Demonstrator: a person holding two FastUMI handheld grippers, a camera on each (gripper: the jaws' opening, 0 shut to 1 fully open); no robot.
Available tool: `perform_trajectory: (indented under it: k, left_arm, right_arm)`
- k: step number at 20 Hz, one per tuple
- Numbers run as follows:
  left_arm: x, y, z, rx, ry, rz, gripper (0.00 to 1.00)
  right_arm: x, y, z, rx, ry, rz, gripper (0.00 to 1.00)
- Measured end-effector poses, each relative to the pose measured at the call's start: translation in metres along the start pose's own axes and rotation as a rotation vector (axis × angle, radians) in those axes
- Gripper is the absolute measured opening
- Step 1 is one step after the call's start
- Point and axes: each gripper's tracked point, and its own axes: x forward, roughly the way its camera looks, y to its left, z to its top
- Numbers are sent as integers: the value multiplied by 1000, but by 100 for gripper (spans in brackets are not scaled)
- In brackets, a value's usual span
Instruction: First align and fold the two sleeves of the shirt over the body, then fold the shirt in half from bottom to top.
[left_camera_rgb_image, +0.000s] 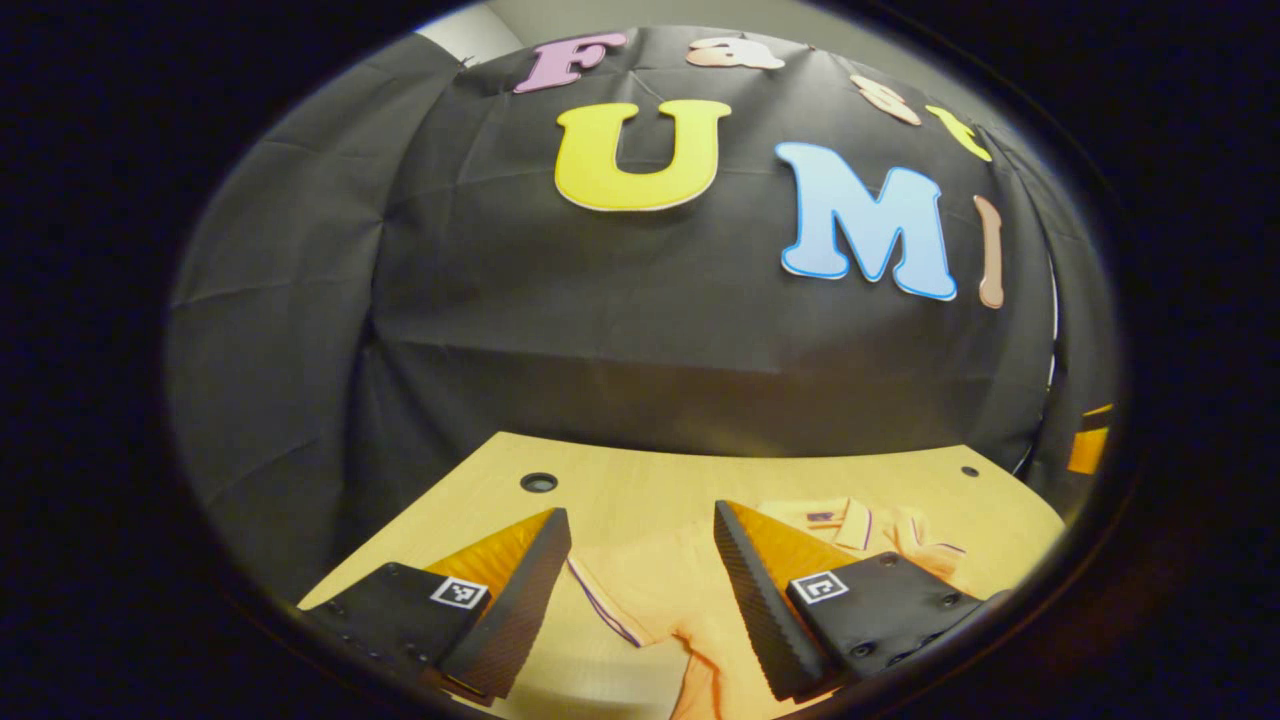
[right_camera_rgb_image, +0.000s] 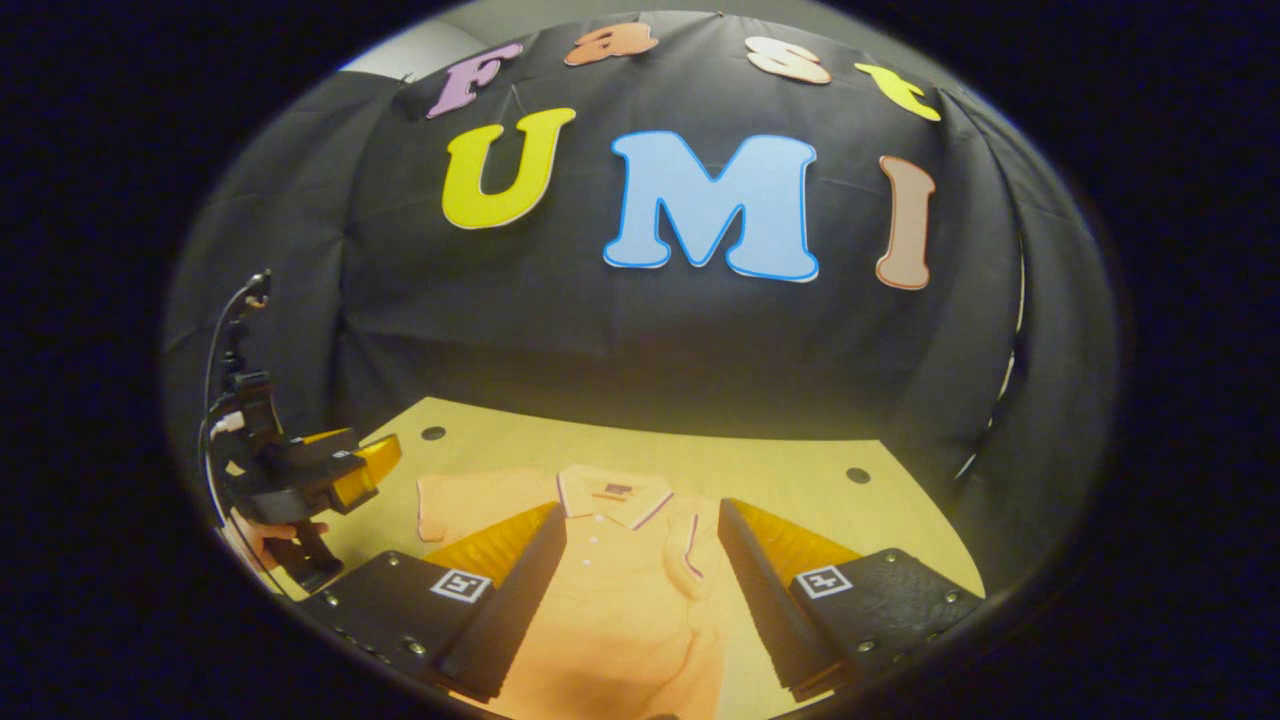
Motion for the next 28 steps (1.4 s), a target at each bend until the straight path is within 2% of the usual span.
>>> perform_trajectory:
  k: [4,10,21,28]
  left_arm:
    - [27,12,-15,-31,32,27,94]
    - [75,29,-64,-80,147,77,94]
    - [125,44,-136,-24,299,100,94]
    - [128,44,-146,-5,338,102,94]
  right_arm:
    - [-20,15,3,4,-13,17,95]
    - [-43,22,-5,-12,1,0,95]
    - [-65,12,-31,46,64,-79,95]
    - [-73,5,-43,95,88,-98,95]
